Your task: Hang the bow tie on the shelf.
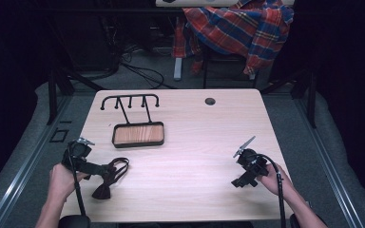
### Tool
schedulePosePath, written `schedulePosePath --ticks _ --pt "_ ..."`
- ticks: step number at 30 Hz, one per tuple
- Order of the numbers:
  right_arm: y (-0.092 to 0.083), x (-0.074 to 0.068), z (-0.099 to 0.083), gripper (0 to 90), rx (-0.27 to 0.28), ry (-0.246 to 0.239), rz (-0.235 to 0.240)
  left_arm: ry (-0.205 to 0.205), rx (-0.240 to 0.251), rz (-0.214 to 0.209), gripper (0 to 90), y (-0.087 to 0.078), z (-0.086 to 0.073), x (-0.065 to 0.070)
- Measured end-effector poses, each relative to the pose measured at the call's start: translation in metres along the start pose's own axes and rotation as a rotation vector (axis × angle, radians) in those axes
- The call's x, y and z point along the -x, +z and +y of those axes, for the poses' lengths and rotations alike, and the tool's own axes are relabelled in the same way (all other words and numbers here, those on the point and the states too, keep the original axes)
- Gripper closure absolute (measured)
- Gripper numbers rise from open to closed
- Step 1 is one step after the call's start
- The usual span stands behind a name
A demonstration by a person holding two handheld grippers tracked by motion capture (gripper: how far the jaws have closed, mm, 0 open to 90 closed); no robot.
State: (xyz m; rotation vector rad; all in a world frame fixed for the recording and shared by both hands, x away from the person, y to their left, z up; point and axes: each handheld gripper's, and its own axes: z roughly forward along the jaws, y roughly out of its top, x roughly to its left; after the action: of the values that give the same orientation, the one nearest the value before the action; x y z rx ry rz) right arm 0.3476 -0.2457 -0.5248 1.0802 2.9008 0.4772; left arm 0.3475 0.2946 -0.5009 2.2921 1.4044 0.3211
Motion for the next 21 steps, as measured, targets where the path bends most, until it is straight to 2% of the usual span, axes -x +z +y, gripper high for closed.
schedulePosePath --ticks 1,4,6,7,9,12,13,16,19,21 --pt "-0.001 0.001 0.0 15.4 0.019 0.01 0.016 -0.001 -0.001 -0.006 0.3 0.003 0.003 -0.001" --pt "0.0 0.0 0.001 15.9 0.006 0.001 0.02 0.002 -0.001 -0.007 0.2 0.005 0.008 -0.001" --pt "0.0 -0.001 0.001 15.8 0.021 0.007 0.018 0.003 0.005 -0.008 0.2 0.006 0.011 0.001" --pt "-0.001 -0.001 0.002 15.7 -0.001 -0.015 0.004 0.006 0.015 -0.009 0.2 0.005 0.014 0.002" --pt "0.0 -0.002 0.002 15.8 0.006 -0.008 0.016 0.012 0.018 -0.009 0.2 0.005 0.016 0.003" --pt "-0.001 -0.002 0.003 15.7 -0.01 -0.029 0.02 0.011 0.024 -0.009 0.2 0.006 0.018 0.003" --pt "0.0 -0.003 0.002 15.8 0.007 -0.013 0.016 0.015 0.02 -0.011 0.2 0.006 0.02 0.003" --pt "0.0 -0.003 0.003 15.7 0.003 -0.015 0.019 0.012 0.03 -0.012 0.2 0.007 0.023 0.003" --pt "0.0 -0.002 0.003 15.8 -0.01 -0.018 0.005 0.022 0.041 -0.012 0.2 0.007 0.029 0.005" --pt "0.0 -0.001 0.002 15.8 0.002 -0.008 0.012 0.033 0.046 -0.013 0.2 0.01 0.034 0.005"
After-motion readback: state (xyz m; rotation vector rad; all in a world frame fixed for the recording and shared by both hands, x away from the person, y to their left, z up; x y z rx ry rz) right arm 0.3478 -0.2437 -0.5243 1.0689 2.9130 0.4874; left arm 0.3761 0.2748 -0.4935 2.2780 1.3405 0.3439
